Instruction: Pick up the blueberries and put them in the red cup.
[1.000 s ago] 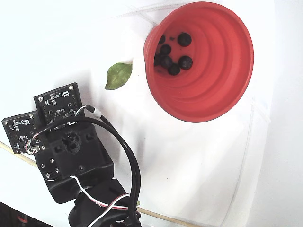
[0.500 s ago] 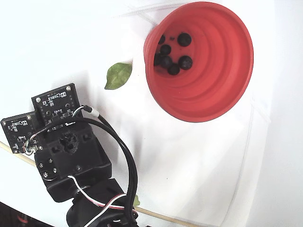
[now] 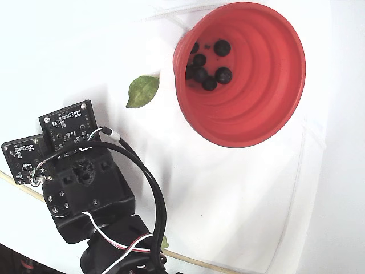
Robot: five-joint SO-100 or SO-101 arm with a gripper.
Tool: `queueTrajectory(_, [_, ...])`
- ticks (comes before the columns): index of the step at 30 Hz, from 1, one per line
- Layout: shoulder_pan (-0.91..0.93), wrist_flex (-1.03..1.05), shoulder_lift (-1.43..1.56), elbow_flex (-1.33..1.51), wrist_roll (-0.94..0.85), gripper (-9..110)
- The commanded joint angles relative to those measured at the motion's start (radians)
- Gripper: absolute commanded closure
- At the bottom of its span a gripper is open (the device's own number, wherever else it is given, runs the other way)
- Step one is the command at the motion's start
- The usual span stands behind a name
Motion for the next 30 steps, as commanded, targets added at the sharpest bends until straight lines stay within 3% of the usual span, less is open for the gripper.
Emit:
queueTrajectory(1, [-0.005, 0.011, 0.097, 0.025, 0.020, 91])
queueTrajectory(30, [0.026, 0.195, 0.494, 0.190, 0.100, 91])
